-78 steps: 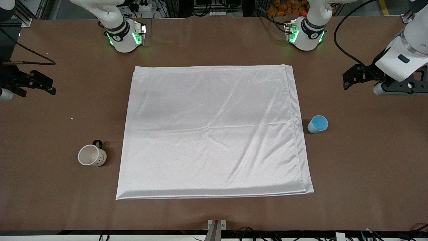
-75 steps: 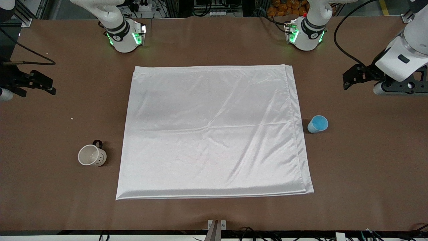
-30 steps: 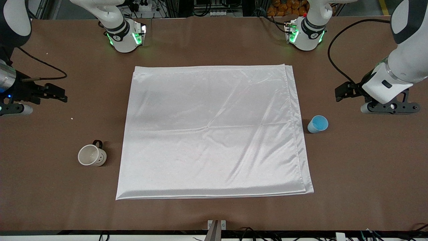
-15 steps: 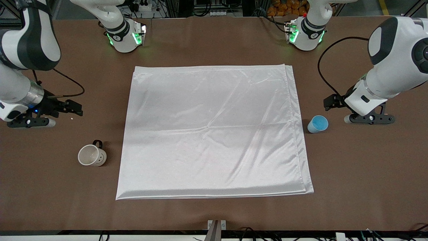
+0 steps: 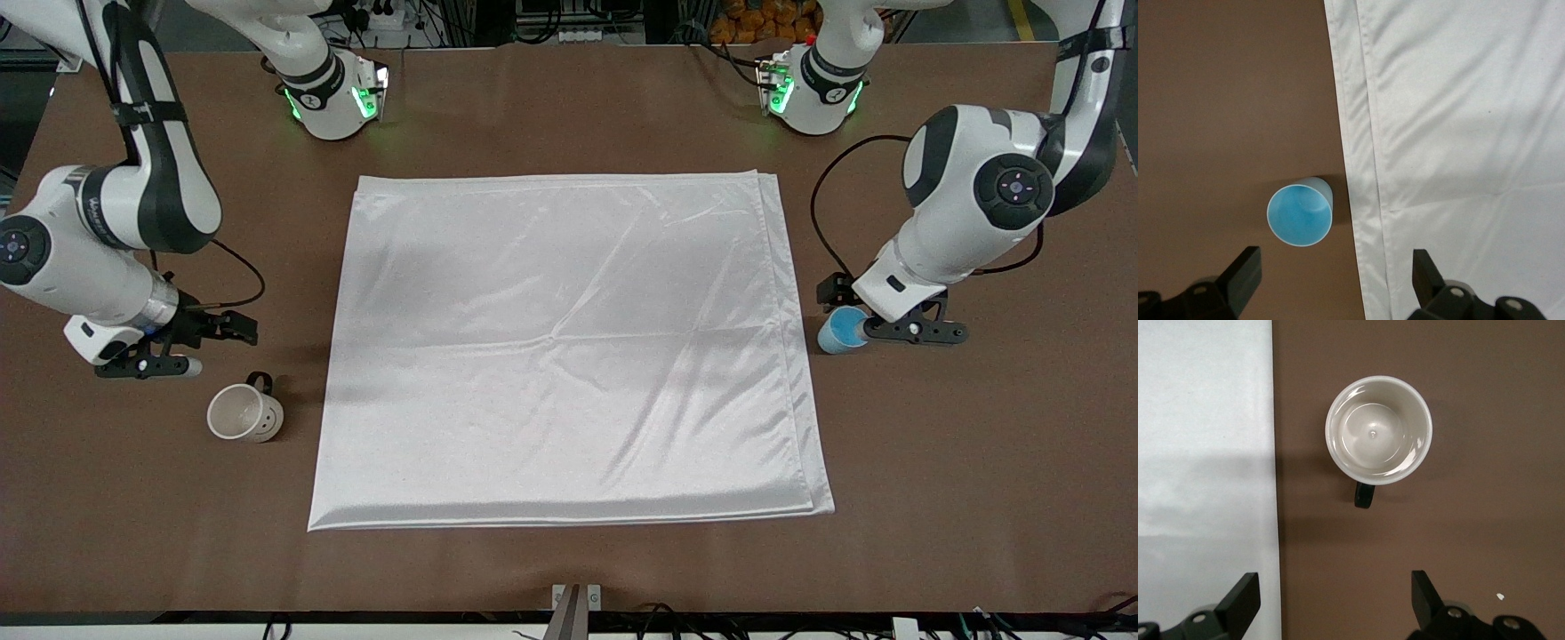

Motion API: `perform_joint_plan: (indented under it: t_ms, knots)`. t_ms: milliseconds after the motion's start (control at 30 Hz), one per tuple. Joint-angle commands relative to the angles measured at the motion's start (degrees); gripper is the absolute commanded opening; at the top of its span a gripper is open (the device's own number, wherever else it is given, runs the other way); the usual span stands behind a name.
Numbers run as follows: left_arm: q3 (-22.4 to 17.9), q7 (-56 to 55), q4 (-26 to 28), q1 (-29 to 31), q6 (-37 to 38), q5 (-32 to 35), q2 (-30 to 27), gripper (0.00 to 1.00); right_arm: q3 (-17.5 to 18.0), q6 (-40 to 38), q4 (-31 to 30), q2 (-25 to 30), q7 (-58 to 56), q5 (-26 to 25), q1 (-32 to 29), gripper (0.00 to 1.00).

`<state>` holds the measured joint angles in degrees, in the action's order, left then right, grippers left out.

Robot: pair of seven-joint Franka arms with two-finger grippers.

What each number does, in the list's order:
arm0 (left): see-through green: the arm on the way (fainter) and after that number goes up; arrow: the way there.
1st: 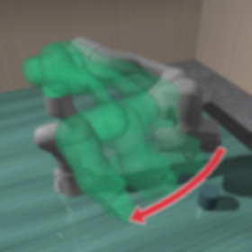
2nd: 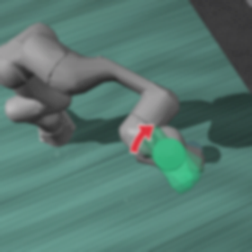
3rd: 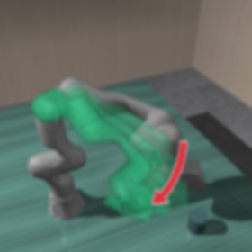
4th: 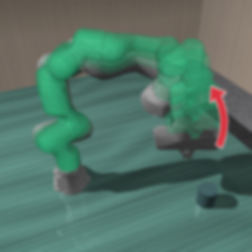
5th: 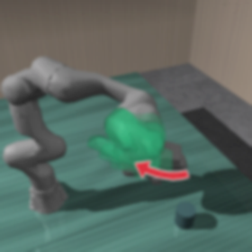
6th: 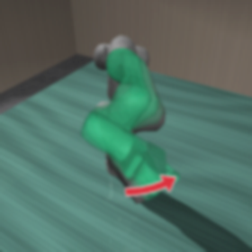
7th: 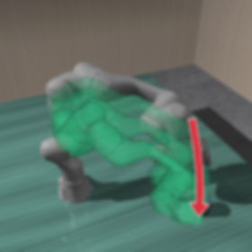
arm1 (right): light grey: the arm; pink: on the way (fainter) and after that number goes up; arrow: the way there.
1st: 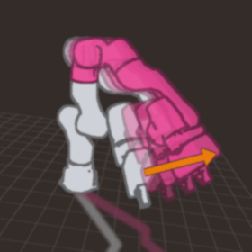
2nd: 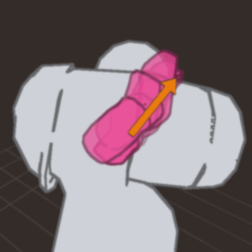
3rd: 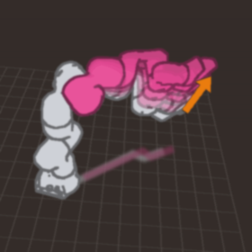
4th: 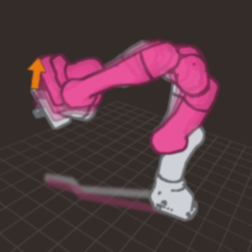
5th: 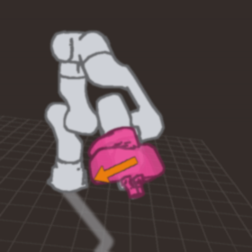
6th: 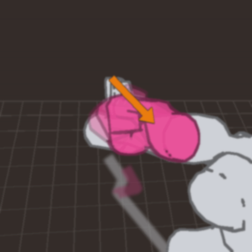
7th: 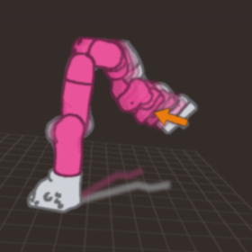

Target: Place blue cup into white mug on cloth

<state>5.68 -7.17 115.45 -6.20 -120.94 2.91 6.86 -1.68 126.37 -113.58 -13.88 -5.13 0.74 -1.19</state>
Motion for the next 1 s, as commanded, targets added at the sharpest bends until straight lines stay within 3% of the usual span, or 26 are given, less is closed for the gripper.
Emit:
perform_joint_plan:
  t_ms: [0, 767, 967]
  knots:
    - [0.12, -1.71, 4.96, 0.22, -6.58, 1.93, 0.35, 1.00, 0.45, 3.87, 0.47, -3.34, 0.56, 0.32, -1.09, 1.00]
    - [0.04, -1.62, 8.13, 2.07, -18.63, 2.19, 10.81, 1.00, 0.53, 16.09, 0.47, -12.66, 0.56, 0.32, -1.00, 0.98]
    - [0.04, -1.62, 8.30, 2.16, -19.86, 2.19, 12.30, 1.00, 0.45, 19.26, 0.47, -14.77, 0.30, 0.32, -1.09, 0.90]
